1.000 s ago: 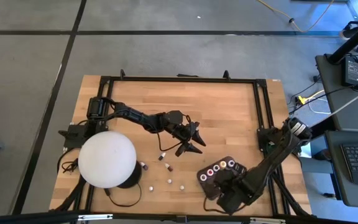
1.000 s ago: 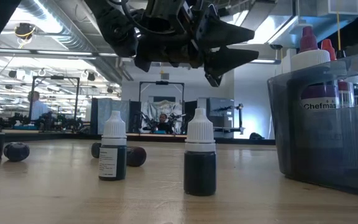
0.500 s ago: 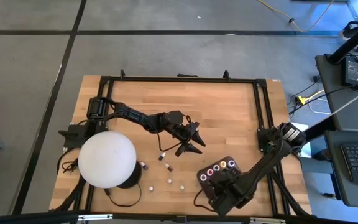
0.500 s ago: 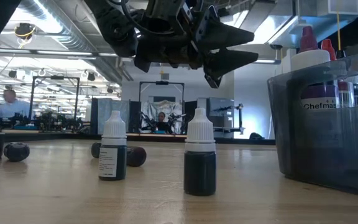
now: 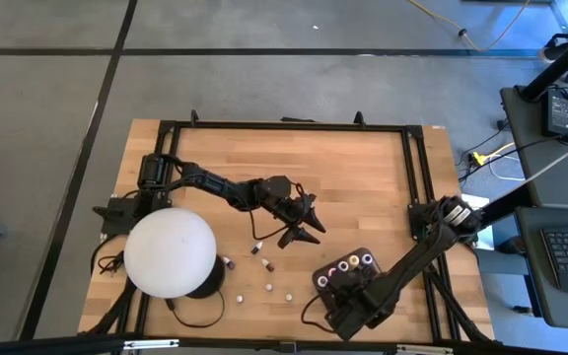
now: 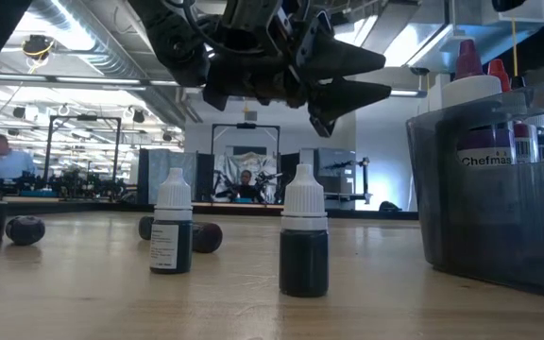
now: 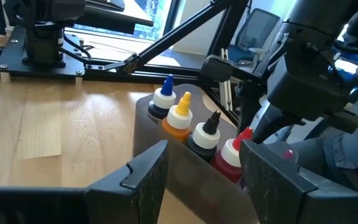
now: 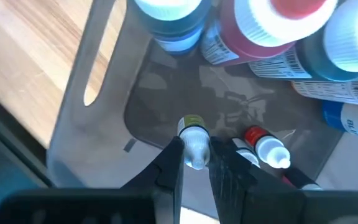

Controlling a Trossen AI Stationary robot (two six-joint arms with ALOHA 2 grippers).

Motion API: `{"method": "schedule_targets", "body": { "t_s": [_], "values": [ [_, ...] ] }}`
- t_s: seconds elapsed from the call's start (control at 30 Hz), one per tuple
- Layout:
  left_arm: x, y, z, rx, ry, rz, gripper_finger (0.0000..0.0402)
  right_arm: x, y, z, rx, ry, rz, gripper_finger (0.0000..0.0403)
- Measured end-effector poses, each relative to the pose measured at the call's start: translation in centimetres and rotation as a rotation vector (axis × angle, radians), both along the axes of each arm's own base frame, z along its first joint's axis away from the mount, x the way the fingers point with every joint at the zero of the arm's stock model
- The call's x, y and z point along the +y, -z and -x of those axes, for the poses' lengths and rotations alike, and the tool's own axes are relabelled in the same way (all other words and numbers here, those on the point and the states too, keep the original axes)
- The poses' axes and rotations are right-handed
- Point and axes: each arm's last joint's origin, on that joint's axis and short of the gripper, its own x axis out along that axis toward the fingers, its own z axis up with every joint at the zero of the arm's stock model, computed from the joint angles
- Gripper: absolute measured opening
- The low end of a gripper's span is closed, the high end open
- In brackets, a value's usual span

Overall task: Pick & Place food coloring
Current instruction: Put the small green food coloring bottle into the bin

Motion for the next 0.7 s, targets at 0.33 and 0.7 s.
{"method": "schedule_targets", "body": {
  "t_s": [0.33, 0.7],
  "values": [
    [0.0, 0.1, 0.0, 0.011, 0.0, 0.002, 0.0196, 0.2, 1.0, -0.2, 0.03, -0.004, 0.011, 0.0065],
    [0.0, 0.2, 0.0, 0.019, 0.0, 0.002, 0.0196, 0.2, 1.1, -0.2, 0.033, -0.009, 0.014, 0.0074]
  ]
}}
